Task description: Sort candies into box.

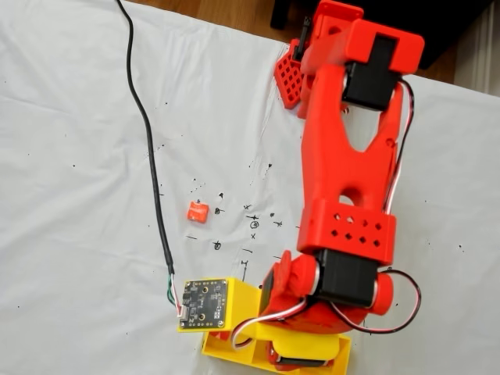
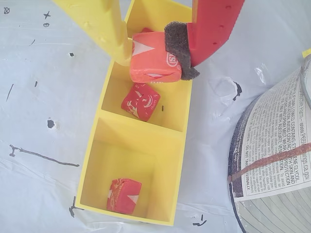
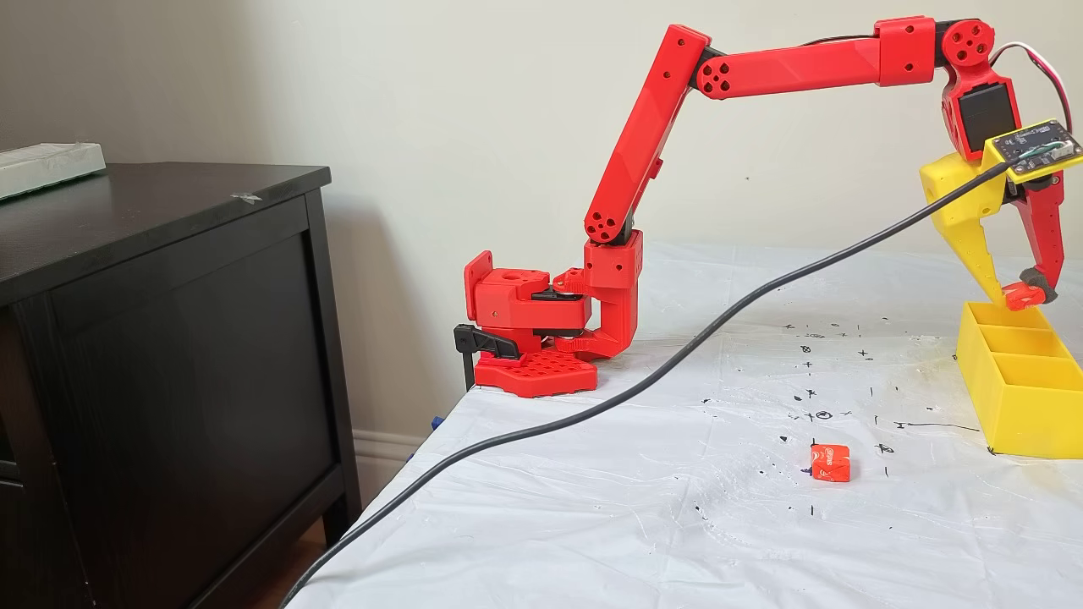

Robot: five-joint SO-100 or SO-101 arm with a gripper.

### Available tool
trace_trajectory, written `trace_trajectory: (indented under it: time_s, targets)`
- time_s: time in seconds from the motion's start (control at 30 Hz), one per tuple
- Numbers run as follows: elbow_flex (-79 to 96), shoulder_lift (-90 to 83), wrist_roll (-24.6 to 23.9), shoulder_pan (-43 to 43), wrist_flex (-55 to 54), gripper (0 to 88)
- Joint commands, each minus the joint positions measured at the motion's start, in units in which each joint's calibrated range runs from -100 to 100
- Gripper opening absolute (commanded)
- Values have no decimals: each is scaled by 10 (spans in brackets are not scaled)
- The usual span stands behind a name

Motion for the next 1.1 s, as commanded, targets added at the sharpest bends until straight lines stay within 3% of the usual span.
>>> trace_trajectory:
  time_s: [0.0, 0.17, 0.3, 0.4, 0.7, 0.87, 0.93, 1.0, 1.07]
  targets:
    - [-58, -23, 2, 0, -8, 4]
    - [-60, -17, 2, -1, -11, 14]
    - [-66, -12, 9, -1, 0, 266]
    - [-65, -12, 12, -4, 5, 344]
    - [-64, -20, 11, -5, 12, 400]
    - [-51, -33, 16, -6, 13, 353]
    - [-40, -45, 17, -6, 11, 214]
    - [-31, -54, 22, -6, 14, 21]
    - [-15, -68, 30, -6, 15, 3]
